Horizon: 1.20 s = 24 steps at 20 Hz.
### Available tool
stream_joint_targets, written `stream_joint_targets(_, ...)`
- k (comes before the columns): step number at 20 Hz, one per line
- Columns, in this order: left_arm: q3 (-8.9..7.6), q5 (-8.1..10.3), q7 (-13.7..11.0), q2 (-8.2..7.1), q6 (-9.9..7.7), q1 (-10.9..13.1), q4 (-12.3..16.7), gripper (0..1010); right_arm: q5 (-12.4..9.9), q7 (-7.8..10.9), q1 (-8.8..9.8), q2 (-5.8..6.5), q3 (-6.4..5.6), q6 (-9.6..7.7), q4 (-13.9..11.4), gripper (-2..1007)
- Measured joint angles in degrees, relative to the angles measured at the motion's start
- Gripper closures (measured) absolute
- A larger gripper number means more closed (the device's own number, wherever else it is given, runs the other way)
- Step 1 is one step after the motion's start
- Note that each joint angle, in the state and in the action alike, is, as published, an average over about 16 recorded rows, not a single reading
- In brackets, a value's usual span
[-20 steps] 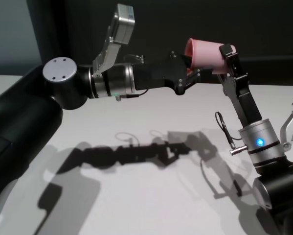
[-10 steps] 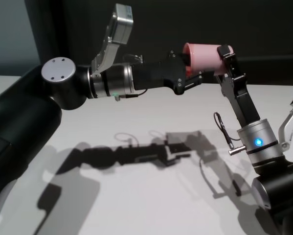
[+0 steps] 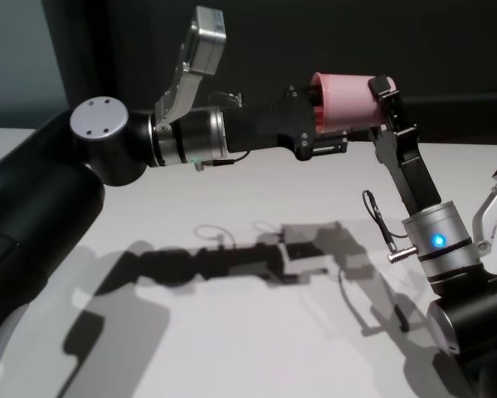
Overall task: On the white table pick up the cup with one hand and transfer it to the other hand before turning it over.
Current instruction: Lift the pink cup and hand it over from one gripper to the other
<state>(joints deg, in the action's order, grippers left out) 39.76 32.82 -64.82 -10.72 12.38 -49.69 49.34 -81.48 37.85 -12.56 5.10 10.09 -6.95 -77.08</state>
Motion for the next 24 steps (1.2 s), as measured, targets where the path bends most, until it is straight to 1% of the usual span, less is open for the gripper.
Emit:
stream_joint_targets(6,-0.07,0.46,-0.1,-0.97,0.16,0.5,0.7,228,0.0,0.02,0.0,0.0,0.0,0.0,0.0,224)
stream_joint_targets(11,-0.07,1.06,-0.2,-2.39,0.0,1.1,1.8,103,0.0,0.04,0.0,0.0,0.0,0.0,0.0,224)
stream_joint_targets(14,-0.06,1.47,0.0,-3.69,-0.39,1.8,3.1,53,0.0,0.06,0.0,0.0,0.0,0.0,0.0,224)
stream_joint_targets(18,-0.09,1.91,0.9,-5.77,-1.2,3.1,5.6,16,0.0,0.08,0.0,0.0,0.0,0.0,0.0,224)
stream_joint_targets(21,-0.24,2.11,2.4,-7.67,-1.96,4.4,8.1,7,0.0,0.09,0.0,0.0,0.0,0.0,0.0,224)
stream_joint_targets(24,-0.69,2.22,4.9,-9.75,-2.76,6.2,11.2,7,0.0,0.1,0.0,0.0,0.01,0.0,0.0,224)
